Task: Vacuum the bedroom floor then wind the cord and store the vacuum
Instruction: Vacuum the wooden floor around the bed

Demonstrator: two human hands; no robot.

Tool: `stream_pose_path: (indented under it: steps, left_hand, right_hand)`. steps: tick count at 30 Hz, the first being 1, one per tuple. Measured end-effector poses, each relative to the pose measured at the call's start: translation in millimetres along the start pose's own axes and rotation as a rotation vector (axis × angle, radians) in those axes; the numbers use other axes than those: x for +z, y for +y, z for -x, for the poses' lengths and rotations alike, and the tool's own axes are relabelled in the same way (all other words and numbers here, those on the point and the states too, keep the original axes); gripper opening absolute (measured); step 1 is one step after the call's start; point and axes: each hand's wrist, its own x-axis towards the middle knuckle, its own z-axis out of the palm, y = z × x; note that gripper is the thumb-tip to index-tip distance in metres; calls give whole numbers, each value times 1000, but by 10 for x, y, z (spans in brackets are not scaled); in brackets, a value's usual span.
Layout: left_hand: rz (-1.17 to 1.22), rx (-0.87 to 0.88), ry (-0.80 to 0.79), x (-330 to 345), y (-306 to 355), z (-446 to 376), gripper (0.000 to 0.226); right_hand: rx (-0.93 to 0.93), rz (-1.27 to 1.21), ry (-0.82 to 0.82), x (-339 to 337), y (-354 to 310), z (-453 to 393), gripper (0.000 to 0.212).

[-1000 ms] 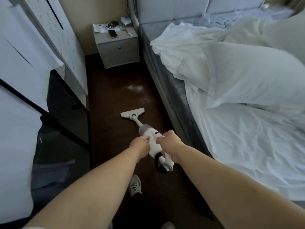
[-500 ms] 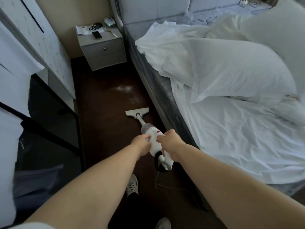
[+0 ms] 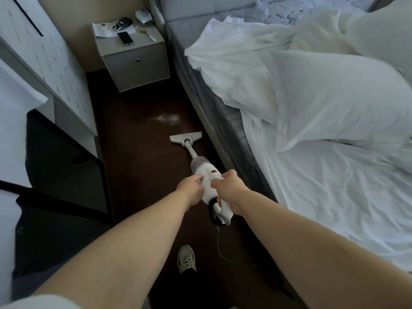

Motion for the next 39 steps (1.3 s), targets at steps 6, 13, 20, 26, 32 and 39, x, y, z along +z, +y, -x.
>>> stream_pose_path:
  steps: [6, 13, 20, 26, 32, 39]
  left_hand:
    - [-68, -2, -37, -496, 151, -412, 57]
    - [-24, 6, -84, -743, 348, -725, 61]
    - [-10, 11, -80, -774, 534, -872, 58]
    - [-27, 6, -75, -734, 721, -1000, 61]
    - [-19, -20, -51, -621, 1061, -1198, 61]
    - [47, -51, -29, -331, 1575, -1439, 59]
  right_hand:
    - [21, 17, 8, 188, -519, -307, 47]
    - [16, 64, 32, 207, -891, -565, 46]
    - [10, 82, 20, 68, -1064, -744, 48]
    - [0, 95, -3, -120, -1160, -928, 49]
    - [-12, 127, -46, -476, -1319, -1185, 50]
    - [-24, 184, -85, -1088, -1488, -1553, 51]
